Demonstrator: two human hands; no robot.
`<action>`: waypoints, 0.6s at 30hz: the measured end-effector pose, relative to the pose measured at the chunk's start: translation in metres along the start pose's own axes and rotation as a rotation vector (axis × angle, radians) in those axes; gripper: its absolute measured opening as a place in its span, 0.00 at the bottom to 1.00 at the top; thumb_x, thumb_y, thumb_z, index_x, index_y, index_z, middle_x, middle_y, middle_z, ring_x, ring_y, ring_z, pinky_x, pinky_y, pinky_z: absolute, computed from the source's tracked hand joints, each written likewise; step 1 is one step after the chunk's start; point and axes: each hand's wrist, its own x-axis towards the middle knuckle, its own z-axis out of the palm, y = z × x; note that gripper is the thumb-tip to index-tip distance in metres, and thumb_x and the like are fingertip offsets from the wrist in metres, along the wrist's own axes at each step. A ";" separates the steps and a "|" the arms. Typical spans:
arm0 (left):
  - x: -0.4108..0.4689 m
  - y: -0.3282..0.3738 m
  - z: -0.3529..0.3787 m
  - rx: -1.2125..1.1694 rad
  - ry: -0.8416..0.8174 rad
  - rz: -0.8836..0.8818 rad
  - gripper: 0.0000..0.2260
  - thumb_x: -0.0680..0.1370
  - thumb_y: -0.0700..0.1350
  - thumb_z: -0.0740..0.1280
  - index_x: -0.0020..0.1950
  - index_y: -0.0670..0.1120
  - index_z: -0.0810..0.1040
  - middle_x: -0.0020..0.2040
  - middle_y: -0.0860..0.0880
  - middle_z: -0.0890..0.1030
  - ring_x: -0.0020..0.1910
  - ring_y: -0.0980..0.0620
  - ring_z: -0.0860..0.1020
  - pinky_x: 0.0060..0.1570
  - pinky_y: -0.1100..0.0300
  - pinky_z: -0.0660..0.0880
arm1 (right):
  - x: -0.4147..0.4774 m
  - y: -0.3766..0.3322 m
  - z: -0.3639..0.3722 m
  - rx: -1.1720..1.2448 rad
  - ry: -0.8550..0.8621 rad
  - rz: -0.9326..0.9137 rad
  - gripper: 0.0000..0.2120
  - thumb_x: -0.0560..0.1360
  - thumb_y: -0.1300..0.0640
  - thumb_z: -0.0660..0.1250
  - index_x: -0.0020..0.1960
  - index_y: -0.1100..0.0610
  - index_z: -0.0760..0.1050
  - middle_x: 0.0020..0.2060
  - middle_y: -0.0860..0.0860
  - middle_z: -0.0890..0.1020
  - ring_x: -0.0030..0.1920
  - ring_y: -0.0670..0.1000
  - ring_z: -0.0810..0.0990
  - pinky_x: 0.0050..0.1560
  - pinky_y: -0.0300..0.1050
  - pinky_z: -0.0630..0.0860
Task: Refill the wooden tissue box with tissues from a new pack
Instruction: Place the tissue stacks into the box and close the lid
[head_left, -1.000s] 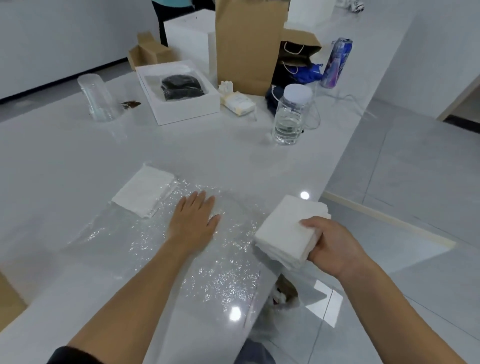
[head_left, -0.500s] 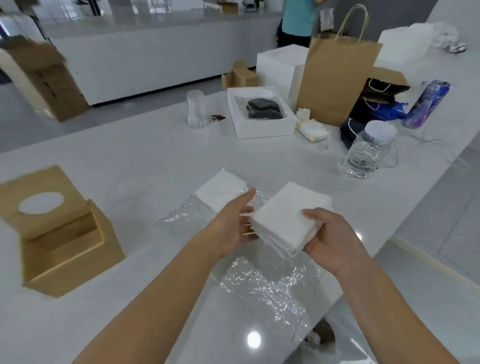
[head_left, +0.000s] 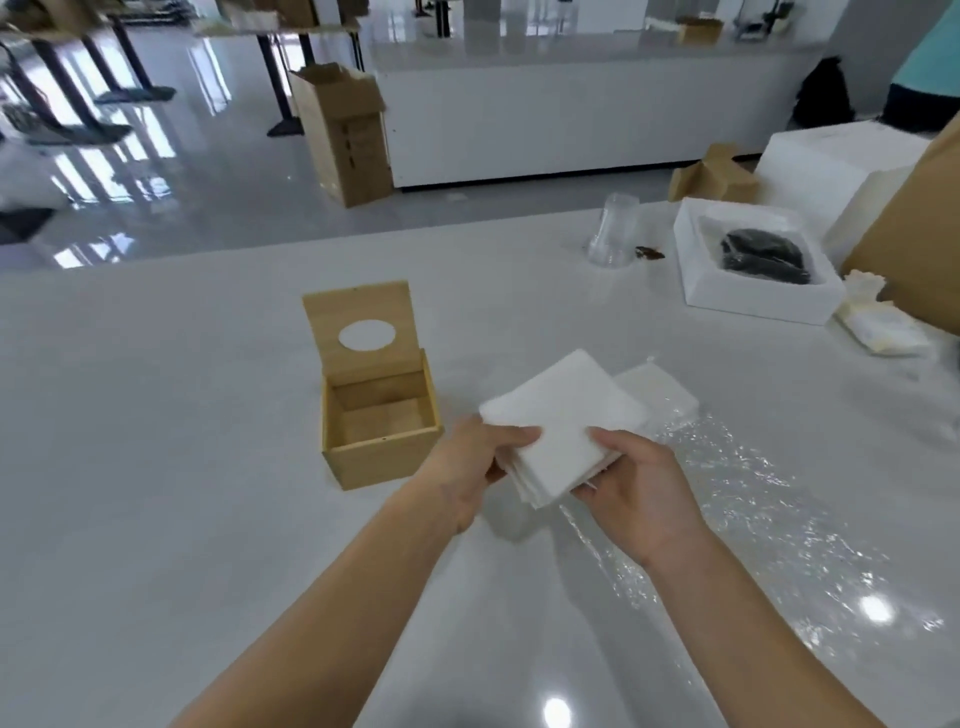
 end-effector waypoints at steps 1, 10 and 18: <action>-0.002 0.002 -0.007 -0.008 0.007 0.052 0.19 0.68 0.37 0.72 0.58 0.42 0.76 0.56 0.44 0.82 0.55 0.46 0.79 0.57 0.56 0.75 | 0.002 0.003 0.005 -0.018 -0.014 0.004 0.14 0.71 0.65 0.61 0.56 0.59 0.76 0.48 0.55 0.83 0.49 0.55 0.80 0.52 0.50 0.75; -0.020 0.032 -0.069 -0.027 0.012 0.140 0.25 0.63 0.41 0.67 0.60 0.43 0.75 0.55 0.44 0.82 0.54 0.44 0.79 0.51 0.50 0.76 | 0.026 0.017 0.034 -0.248 -0.208 0.126 0.17 0.70 0.52 0.67 0.56 0.60 0.78 0.50 0.55 0.83 0.49 0.51 0.81 0.56 0.53 0.72; -0.016 0.041 -0.103 -0.067 0.111 0.170 0.22 0.67 0.38 0.69 0.62 0.42 0.75 0.58 0.44 0.81 0.56 0.44 0.80 0.55 0.48 0.77 | 0.053 0.017 0.071 -0.537 -0.144 -0.018 0.08 0.71 0.60 0.69 0.33 0.59 0.76 0.30 0.50 0.81 0.33 0.48 0.78 0.37 0.39 0.72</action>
